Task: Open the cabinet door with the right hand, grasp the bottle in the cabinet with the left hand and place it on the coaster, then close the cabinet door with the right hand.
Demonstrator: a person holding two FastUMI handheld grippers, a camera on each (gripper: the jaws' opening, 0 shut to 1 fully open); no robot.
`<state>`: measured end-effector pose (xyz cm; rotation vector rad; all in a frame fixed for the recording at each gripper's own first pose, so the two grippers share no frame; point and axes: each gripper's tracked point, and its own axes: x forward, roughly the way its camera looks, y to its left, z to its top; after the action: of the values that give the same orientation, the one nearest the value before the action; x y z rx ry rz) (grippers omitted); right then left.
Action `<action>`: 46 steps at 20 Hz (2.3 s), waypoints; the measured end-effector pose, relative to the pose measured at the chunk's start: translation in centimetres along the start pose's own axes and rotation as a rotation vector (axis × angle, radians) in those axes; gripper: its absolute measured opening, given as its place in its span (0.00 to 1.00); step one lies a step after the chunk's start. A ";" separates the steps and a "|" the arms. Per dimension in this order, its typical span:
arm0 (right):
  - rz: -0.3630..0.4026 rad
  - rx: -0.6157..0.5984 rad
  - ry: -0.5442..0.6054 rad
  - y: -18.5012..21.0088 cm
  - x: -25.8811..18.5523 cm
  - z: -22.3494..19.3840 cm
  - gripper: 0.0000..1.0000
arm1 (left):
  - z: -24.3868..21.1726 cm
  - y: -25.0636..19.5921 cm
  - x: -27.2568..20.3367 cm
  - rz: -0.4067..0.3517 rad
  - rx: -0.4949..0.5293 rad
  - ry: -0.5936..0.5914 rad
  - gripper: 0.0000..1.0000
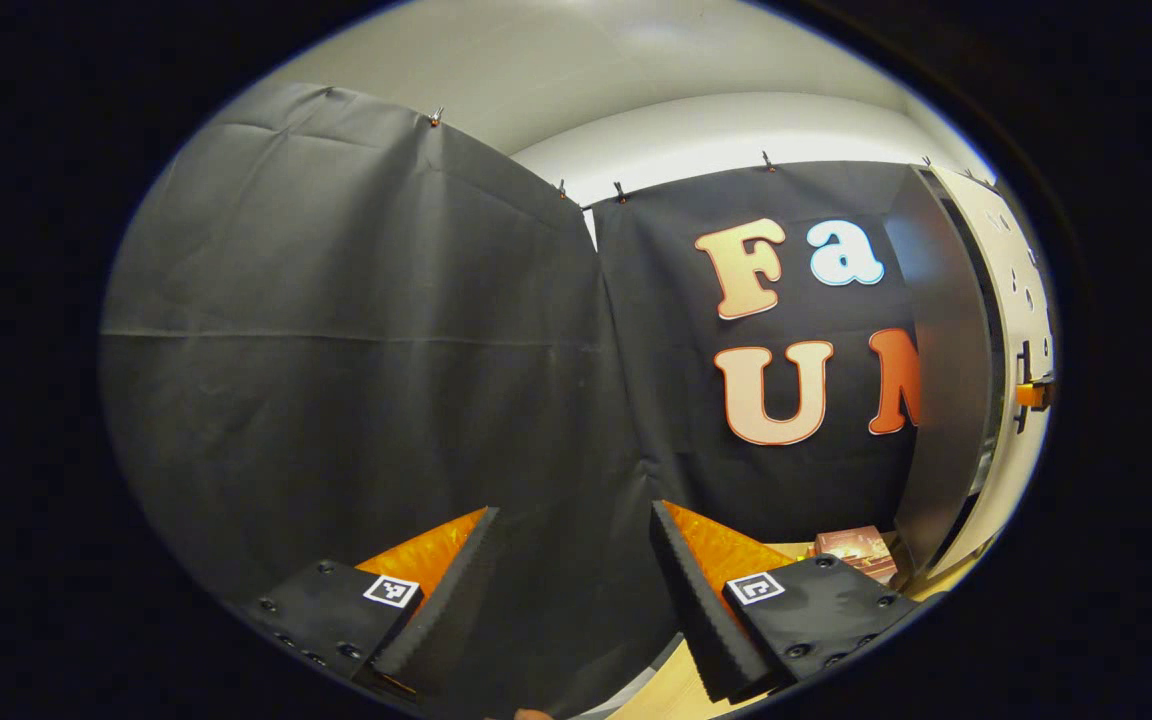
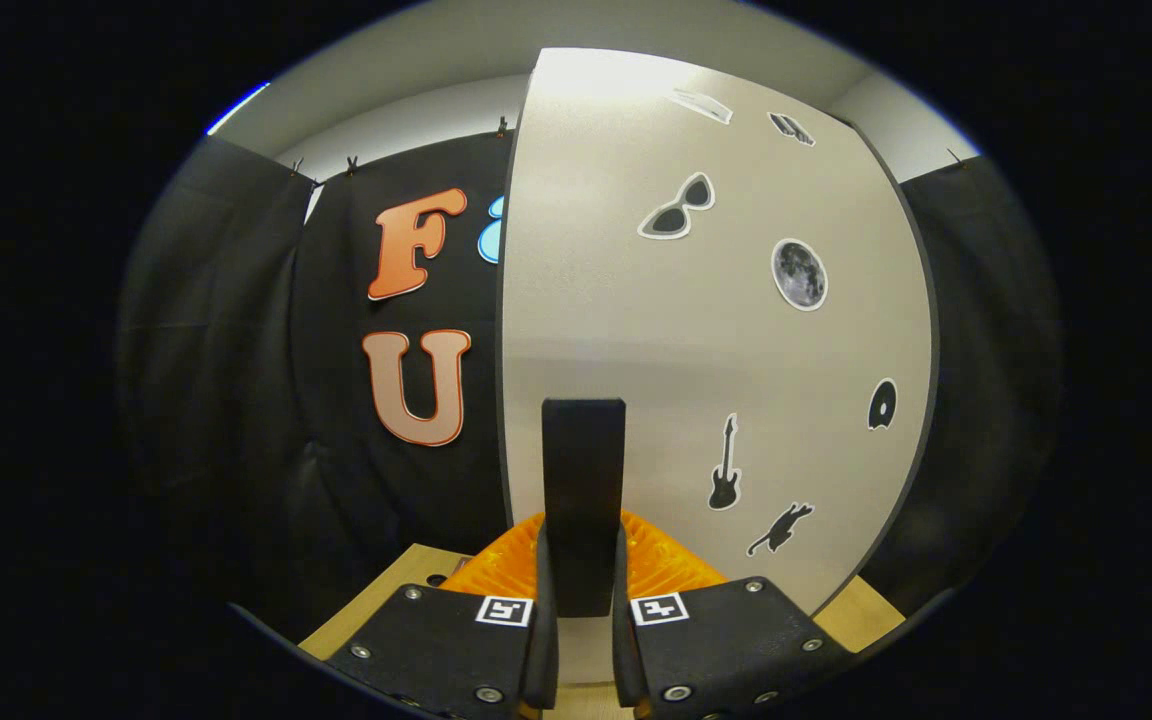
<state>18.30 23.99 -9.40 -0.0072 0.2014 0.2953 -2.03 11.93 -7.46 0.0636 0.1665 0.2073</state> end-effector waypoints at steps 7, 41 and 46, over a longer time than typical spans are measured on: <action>-0.024 0.043 -0.040 -1.3 -3.4 -0.1 0.19 | 0.8 -2.5 -1.3 -0.041 -0.004 -0.019 0.94; -0.223 0.071 -0.026 -9.2 -8.9 -0.5 0.06 | 3.4 -29.7 -8.2 -0.430 -0.052 0.004 0.96; -0.202 0.090 -0.015 -9.6 -9.1 -0.6 0.06 | 4.0 -35.6 -9.7 -0.492 -0.077 0.004 0.94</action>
<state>12.44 12.16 -8.44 0.0637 0.1974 0.0846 -3.59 -25.09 -4.86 -0.0551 0.1729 -0.2767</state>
